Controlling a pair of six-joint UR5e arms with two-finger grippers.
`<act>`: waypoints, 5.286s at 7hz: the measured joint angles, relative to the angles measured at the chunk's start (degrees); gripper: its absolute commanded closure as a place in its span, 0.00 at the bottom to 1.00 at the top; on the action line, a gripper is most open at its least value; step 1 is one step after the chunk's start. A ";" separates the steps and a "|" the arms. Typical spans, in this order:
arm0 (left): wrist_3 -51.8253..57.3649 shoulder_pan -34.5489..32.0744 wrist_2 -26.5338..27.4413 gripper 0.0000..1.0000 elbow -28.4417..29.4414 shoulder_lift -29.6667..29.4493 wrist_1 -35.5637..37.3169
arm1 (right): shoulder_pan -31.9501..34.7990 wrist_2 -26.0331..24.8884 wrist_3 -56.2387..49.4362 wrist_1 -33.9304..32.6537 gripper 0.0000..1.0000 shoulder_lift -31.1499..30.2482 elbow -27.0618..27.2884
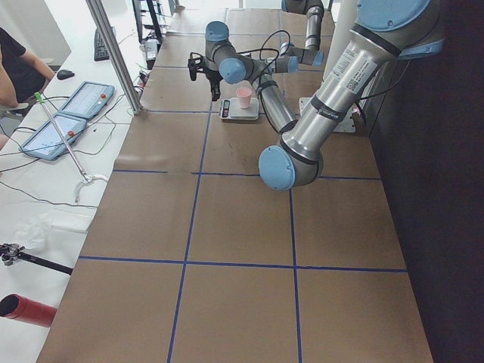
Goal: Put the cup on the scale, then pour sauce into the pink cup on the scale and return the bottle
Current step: 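Tilt the bottle spout over the pink cup with the right gripper, then turn the bottle upright with the right gripper while the left arm withdraws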
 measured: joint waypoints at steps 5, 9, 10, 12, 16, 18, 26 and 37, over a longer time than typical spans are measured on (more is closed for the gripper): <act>0.01 0.05 -2.76 0.47 0.18 0.32 -0.40 | -0.54 -7.02 -16.94 -0.09 1.00 -0.17 0.23; -0.10 0.12 -3.67 0.46 0.25 0.43 -0.90 | -0.45 -8.80 -20.91 -0.09 1.00 -0.26 0.23; -0.12 0.15 -3.72 0.46 0.40 0.46 -1.49 | -0.42 -9.38 -21.29 -0.09 1.00 -0.28 0.22; -0.10 0.17 -3.75 0.46 0.79 0.49 -2.02 | -0.39 -10.21 -22.16 -0.09 1.00 -0.35 0.22; -0.30 0.17 -3.83 0.46 0.30 0.45 -2.27 | -0.40 -10.17 -20.62 0.85 1.00 -0.32 0.27; -0.51 0.17 -5.27 0.46 0.06 0.26 -2.21 | -0.33 -7.20 -11.49 0.95 1.00 -0.34 0.24; -0.44 0.09 -5.27 0.46 -0.19 -0.37 -2.29 | 0.76 14.87 54.15 1.03 1.00 -0.99 10.87; 3.01 -5.01 -1.82 0.00 -0.44 2.32 -1.97 | 4.49 17.58 73.20 31.81 1.00 -26.25 7.95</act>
